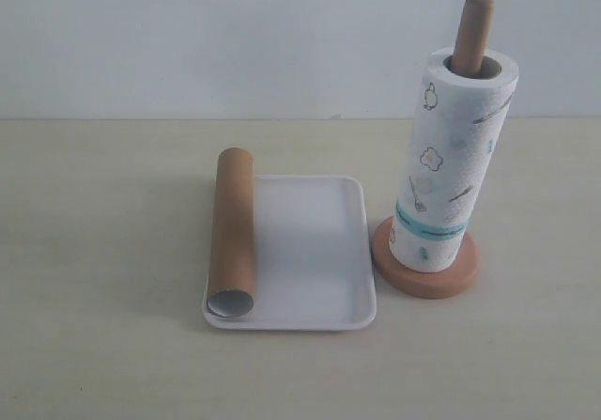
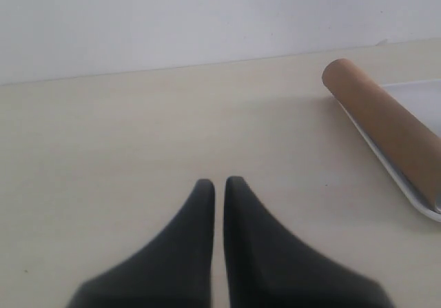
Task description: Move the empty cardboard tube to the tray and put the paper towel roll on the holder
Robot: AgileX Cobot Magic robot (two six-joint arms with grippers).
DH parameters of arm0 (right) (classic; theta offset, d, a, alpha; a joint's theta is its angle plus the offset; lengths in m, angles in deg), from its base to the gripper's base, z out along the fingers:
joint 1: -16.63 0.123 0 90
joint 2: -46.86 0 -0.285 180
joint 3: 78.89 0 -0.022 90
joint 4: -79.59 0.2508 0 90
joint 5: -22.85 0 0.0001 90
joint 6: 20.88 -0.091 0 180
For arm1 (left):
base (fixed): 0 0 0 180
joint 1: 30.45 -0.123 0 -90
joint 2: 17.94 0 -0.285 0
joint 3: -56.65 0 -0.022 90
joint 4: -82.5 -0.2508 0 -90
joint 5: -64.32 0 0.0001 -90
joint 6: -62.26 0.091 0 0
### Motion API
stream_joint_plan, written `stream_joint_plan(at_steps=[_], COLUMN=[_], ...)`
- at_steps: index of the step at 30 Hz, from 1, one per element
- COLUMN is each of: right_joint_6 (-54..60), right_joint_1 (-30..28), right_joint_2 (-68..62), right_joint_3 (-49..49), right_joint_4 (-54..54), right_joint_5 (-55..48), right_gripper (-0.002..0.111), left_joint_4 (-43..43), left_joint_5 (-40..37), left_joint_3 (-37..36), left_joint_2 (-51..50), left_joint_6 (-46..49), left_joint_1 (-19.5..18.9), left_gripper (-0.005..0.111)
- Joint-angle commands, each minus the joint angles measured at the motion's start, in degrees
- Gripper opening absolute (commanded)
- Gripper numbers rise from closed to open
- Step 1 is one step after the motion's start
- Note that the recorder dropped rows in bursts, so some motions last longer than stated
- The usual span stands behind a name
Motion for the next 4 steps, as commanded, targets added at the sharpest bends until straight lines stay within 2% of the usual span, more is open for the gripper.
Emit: stream_joint_plan(at_steps=[1,4], right_joint_6=[0.0,0.0], right_joint_1=[0.1,0.1], right_joint_2=[0.3,0.3], right_joint_3=[0.0,0.0], right_joint_4=[0.1,0.1], right_joint_5=[0.6,0.6], right_gripper=[0.000,0.000], left_joint_4=[0.1,0.1], left_joint_5=[-0.1,-0.1], left_joint_3=[-0.2,-0.2], left_joint_2=[0.1,0.1], left_joint_6=[-0.4,-0.4], left_joint_1=[-0.1,-0.1], left_gripper=[0.005,0.005])
